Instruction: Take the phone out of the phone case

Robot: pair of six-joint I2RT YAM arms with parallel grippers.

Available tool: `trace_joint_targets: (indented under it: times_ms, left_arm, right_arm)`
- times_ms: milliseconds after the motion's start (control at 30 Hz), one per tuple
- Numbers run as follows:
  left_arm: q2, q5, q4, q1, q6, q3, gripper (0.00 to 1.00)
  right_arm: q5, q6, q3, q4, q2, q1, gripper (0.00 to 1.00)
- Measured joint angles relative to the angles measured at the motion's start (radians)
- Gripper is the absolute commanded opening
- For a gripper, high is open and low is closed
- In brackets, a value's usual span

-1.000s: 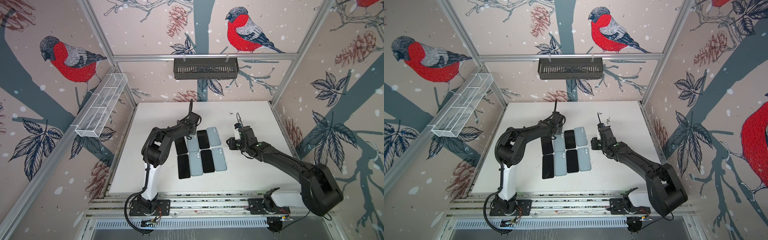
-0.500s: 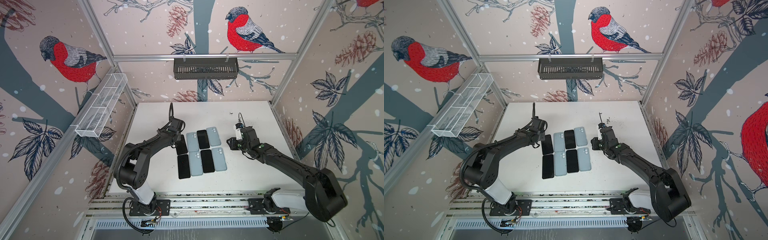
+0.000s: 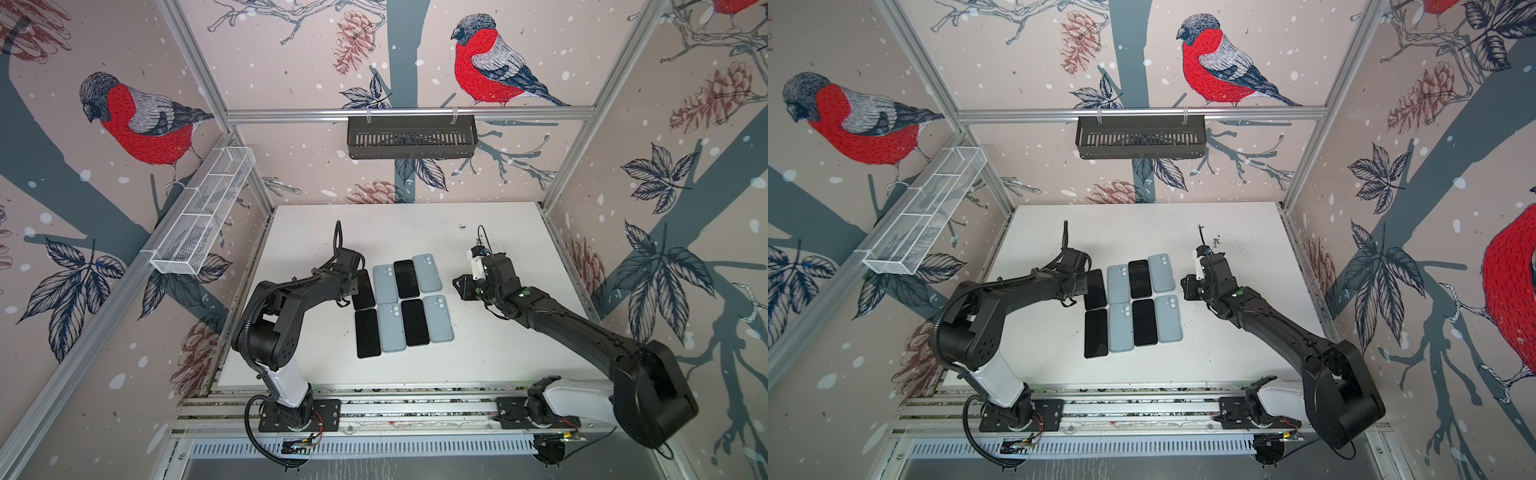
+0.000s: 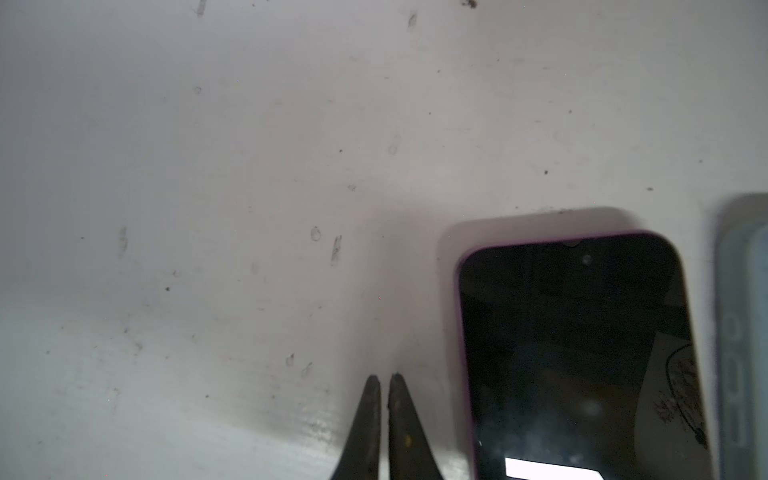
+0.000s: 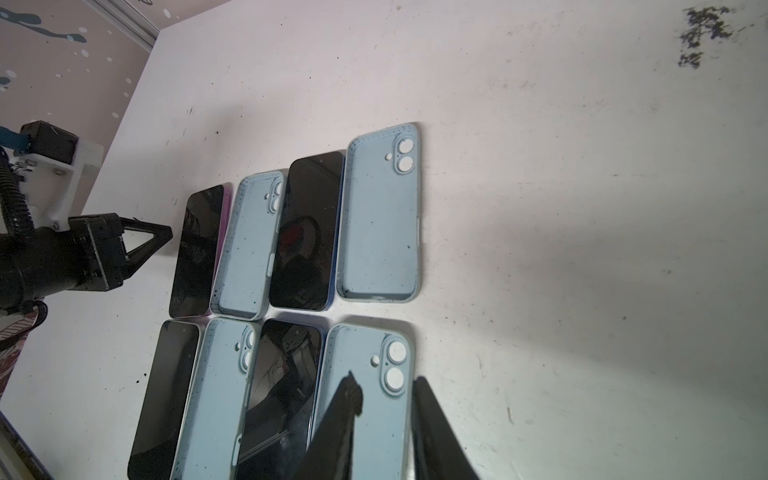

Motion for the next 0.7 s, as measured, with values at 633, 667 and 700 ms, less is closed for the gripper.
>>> trace_joint_targets:
  times_ms: [633, 667, 700]
  left_arm:
    - [0.037, 0.073, 0.167, -0.017, -0.035, -0.019, 0.18]
    - [0.036, 0.07, 0.166, -0.014, -0.039, -0.019, 0.21]
    - [0.033, 0.066, 0.162, -0.008, -0.044, -0.019, 0.26]
  right_arm:
    - [-0.011, 0.0, -0.041, 0.002, 0.0, -0.048, 0.28]
    - [-0.014, 0.0, -0.043, 0.002, 0.0, -0.053, 0.29]
    - [-0.016, 0.0, -0.045, 0.001, -0.006, -0.059, 0.31]
